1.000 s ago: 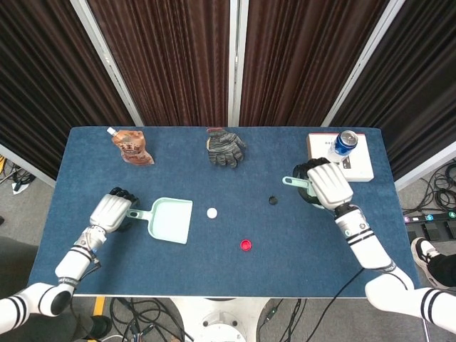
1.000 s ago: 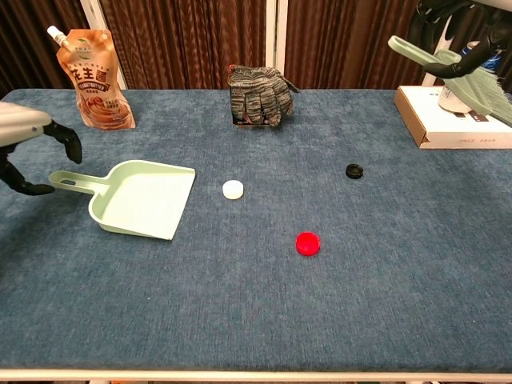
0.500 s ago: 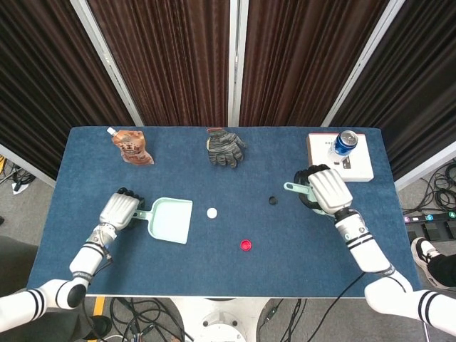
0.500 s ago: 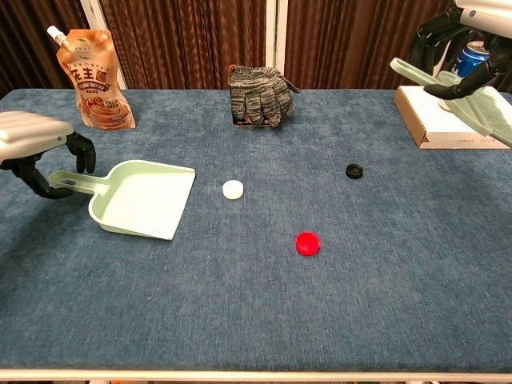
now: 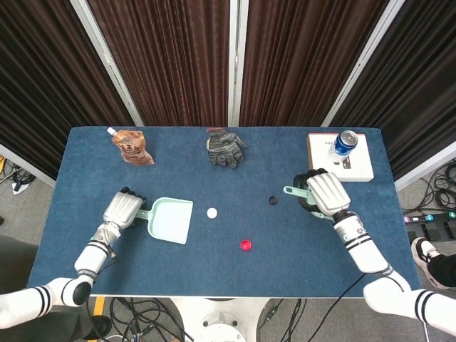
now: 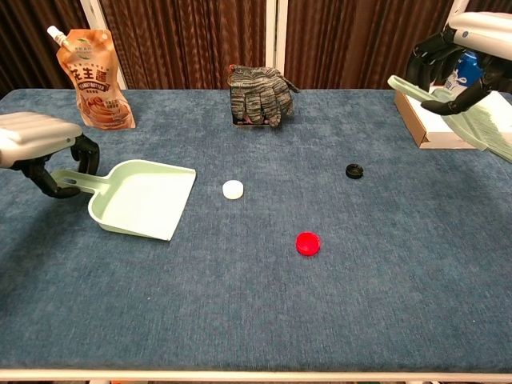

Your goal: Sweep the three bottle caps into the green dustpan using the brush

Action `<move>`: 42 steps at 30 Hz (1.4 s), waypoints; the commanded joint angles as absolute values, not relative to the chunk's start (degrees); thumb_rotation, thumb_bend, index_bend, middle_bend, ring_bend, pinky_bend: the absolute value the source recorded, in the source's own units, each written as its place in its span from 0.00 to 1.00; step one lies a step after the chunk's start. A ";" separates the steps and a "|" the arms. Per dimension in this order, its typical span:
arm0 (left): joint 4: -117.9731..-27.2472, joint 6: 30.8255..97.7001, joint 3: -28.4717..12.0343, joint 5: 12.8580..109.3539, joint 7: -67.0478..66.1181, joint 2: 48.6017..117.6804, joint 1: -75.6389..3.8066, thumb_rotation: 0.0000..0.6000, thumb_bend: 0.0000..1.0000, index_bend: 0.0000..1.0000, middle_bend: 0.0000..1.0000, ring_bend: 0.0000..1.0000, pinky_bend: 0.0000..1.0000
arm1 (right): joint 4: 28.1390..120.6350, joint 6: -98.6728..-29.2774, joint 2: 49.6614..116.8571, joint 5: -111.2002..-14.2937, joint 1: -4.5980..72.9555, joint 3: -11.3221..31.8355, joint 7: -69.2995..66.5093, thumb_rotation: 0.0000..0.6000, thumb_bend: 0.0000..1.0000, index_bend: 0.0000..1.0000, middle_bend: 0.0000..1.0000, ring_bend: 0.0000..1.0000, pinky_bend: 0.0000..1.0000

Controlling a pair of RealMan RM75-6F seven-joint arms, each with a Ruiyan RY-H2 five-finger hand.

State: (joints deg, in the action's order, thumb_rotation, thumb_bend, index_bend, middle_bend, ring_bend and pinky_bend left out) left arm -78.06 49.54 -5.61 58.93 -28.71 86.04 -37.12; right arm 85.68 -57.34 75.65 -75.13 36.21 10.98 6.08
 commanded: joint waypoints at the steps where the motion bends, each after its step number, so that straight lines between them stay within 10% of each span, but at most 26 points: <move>1: -77.95 49.57 -5.28 58.80 -28.87 86.12 -37.24 1.00 0.33 0.46 0.44 0.30 0.20 | 85.21 -57.08 76.07 -75.16 36.37 10.81 5.51 1.00 0.54 0.68 0.60 0.35 0.35; 22: -80.27 48.52 -4.91 56.53 -30.88 83.98 -39.81 1.00 0.37 0.52 0.51 0.37 0.21 | 63.90 -51.53 86.40 -90.33 45.95 6.69 -21.52 1.00 0.56 0.72 0.63 0.35 0.32; 42: -81.82 45.05 -3.65 52.47 -32.78 82.07 -44.14 1.00 0.37 0.52 0.51 0.37 0.21 | 30.59 -63.76 108.43 -98.15 51.23 1.22 -50.96 1.00 0.59 0.74 0.63 0.36 0.32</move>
State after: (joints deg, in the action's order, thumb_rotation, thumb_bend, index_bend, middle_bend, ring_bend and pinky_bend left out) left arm -81.90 45.12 -3.71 52.55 -32.82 82.04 -44.05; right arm 32.66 -62.10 106.40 -97.93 51.17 1.86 -48.66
